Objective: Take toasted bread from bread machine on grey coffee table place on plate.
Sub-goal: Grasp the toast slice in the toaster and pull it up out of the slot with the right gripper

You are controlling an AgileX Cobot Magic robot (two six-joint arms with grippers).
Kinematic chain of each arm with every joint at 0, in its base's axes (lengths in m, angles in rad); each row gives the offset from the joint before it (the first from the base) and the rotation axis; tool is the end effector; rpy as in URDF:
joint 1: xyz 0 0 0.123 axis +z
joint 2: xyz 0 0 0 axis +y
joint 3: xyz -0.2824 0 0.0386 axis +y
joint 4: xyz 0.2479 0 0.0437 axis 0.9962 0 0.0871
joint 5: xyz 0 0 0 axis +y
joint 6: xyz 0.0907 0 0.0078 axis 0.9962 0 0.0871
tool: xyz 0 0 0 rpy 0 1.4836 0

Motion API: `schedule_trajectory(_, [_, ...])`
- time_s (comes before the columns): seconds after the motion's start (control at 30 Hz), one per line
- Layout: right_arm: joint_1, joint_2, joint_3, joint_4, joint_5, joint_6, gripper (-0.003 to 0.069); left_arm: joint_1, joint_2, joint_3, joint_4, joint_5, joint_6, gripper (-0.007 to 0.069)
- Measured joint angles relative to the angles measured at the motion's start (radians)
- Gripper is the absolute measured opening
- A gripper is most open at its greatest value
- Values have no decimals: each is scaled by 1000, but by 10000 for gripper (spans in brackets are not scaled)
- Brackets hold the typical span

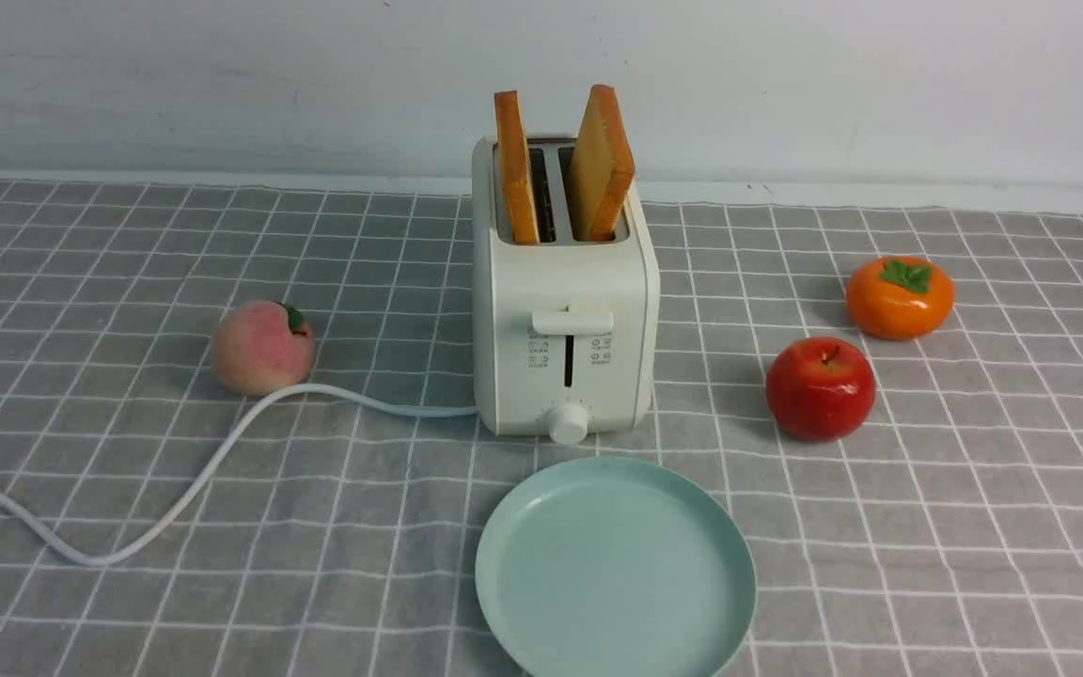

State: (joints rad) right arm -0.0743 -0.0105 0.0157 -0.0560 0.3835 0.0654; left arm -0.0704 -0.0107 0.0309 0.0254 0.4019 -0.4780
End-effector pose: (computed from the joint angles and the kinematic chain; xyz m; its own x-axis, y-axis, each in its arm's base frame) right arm 0.0519 -0.0058 0.1739 -0.2943 0.0354 -0.9550 0.0981 0.9952 0.0066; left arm 0.0518 -0.0027 0.1672 -0.3212 -0.4175 -0.8500 -0.0891 0.9069 -0.4118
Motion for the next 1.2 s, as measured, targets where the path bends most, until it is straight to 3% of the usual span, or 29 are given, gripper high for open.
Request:
schedule_trajectory(0.77, [0,0,0,-65,-14,-14,239,0,0,0,26,0,0,238])
schedule_trajectory(1.2, [0,0,9,-83,-384,-14,239,0,0,0,97,-132,0,238])
